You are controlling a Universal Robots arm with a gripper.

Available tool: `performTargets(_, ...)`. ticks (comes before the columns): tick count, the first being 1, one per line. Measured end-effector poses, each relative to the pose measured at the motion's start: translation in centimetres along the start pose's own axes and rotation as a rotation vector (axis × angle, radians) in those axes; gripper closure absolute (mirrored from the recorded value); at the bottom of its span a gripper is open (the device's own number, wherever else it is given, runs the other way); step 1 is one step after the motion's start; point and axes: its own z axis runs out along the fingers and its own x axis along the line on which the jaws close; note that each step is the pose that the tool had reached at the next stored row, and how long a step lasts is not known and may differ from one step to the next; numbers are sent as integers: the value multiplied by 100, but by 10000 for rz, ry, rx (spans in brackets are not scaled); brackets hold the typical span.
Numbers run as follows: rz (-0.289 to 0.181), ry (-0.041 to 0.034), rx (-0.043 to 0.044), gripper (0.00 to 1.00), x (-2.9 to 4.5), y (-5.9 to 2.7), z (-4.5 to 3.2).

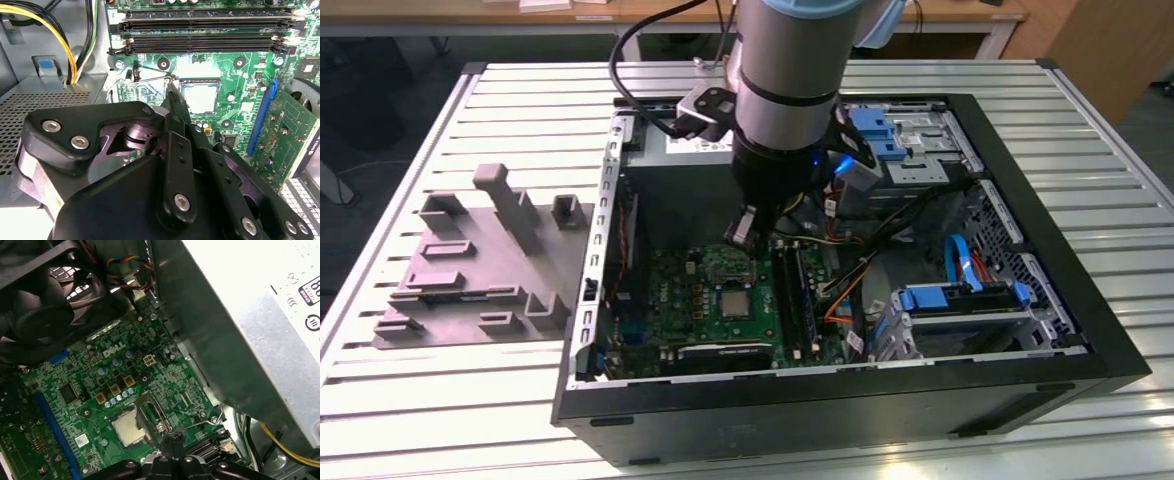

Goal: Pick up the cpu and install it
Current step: 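Close the cpu cover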

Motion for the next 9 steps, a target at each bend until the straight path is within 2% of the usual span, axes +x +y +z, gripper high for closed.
performTargets(5,-53,117,72,89,3,0,11)
performTargets(8,-79,121,75,89,19,-5,16)
performTargets(9,-348,75,55,89,160,-52,53)
